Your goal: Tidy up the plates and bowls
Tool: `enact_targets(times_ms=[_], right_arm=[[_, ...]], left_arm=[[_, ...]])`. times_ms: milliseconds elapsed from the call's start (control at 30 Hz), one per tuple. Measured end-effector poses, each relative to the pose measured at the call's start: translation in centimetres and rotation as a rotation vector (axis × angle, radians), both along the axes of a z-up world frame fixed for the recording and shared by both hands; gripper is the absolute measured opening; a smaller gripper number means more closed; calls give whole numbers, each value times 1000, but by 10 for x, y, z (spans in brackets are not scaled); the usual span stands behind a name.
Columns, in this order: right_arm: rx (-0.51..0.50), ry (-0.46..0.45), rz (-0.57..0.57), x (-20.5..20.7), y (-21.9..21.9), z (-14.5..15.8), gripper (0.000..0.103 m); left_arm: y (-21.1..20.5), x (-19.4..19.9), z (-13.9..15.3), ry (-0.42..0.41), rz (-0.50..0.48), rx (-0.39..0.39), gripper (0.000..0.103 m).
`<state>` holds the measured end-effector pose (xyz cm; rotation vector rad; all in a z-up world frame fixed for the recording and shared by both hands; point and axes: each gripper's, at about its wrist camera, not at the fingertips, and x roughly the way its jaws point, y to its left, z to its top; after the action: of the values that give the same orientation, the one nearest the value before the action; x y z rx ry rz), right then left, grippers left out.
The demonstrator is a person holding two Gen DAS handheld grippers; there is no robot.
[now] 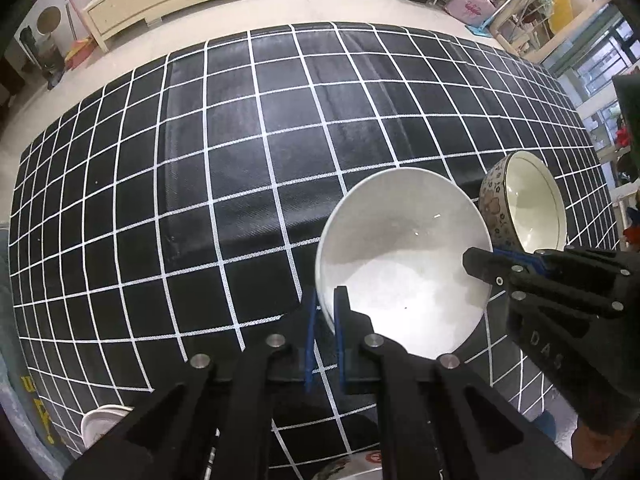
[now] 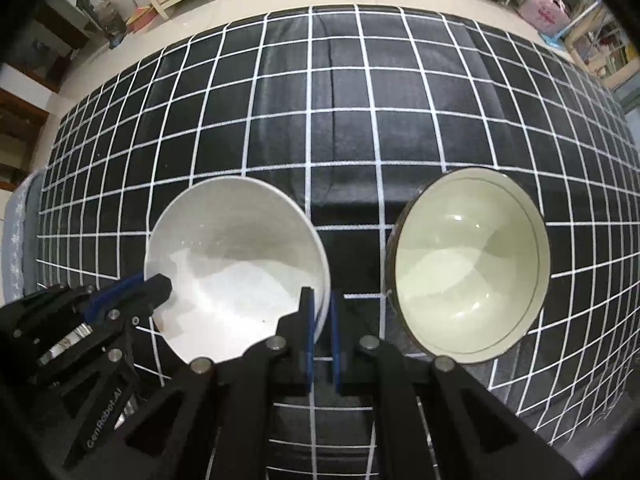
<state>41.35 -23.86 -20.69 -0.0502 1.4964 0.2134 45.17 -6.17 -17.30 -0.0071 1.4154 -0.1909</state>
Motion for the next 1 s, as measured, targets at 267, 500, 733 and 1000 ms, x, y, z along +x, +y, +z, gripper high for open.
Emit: enact_targets(times_ms=[267, 500, 733, 1000], right_arm=[[19, 25, 1, -36, 17, -8, 10], [11, 25, 42, -103, 60, -14, 10], [13, 28, 76, -164, 105, -11, 10], [9, 41, 68, -200, 137, -8, 10]], left_arm=[[6, -27, -2, 26, 0, 2, 7], [20, -62, -7, 41, 23, 5, 8], [27, -81, -10, 46, 16, 30, 9], [19, -74, -18, 64, 20, 37, 9]])
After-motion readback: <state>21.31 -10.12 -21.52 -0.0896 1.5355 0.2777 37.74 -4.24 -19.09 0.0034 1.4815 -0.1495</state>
